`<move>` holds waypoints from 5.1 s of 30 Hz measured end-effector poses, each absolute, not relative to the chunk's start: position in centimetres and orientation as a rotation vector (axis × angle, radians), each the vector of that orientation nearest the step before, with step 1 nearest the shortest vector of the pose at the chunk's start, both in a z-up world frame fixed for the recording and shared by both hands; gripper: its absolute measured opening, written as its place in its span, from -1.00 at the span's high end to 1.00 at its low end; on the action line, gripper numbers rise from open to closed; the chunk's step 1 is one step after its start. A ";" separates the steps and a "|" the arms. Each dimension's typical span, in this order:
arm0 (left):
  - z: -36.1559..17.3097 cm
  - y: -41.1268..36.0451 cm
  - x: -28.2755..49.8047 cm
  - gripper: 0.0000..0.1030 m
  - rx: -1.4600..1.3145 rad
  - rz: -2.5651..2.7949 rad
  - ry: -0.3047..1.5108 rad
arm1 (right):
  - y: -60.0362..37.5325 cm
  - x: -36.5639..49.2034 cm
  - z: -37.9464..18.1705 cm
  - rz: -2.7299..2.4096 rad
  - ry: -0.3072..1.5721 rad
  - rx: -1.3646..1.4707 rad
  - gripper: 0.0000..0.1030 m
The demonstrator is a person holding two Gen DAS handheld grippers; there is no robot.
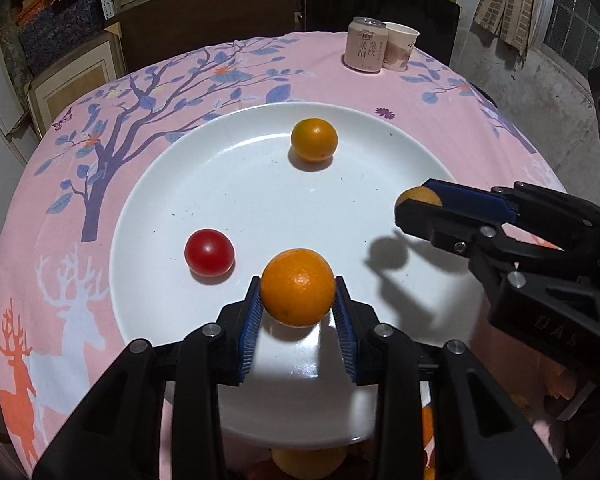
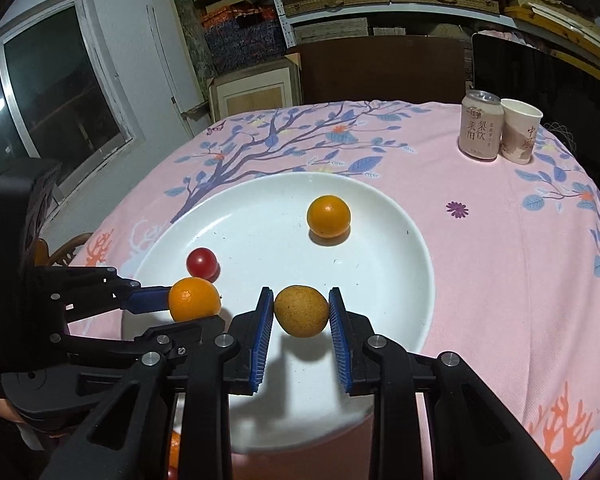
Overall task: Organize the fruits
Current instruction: 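Carry both fruits onto the white plate and open both grippers, then grasp a large red tomato with the left gripper while the right gripper grasps an orange, then lift both fruits over the white plate and open both grippers, then grasp a dark brown fruit with the left gripper while the right gripper grasps a yellow pear-like fruit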
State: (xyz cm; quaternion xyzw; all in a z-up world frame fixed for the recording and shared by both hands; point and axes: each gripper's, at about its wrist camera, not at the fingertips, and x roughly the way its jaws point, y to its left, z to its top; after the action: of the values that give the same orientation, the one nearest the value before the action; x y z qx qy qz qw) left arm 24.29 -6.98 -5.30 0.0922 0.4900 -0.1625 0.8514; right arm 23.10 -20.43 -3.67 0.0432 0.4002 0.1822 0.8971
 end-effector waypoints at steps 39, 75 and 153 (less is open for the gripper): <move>-6.0 -1.6 0.8 0.34 0.246 -0.371 0.847 | -24.1 -0.2 -3.0 0.371 0.770 0.128 -0.35; -6.8 -0.1 0.2 0.26 0.131 -0.378 0.863 | -21.8 0.4 -5.1 0.466 0.783 0.213 0.11; -5.3 4.8 5.7 -0.59 0.176 -0.198 0.885 | -26.4 5.0 -4.0 0.303 0.759 0.218 -0.22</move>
State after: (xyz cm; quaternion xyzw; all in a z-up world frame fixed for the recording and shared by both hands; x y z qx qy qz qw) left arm 5.68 4.81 -5.32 0.0849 0.4268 -0.0957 0.8953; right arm 4.96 -26.37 -4.01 0.1057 0.3682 0.1471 0.9119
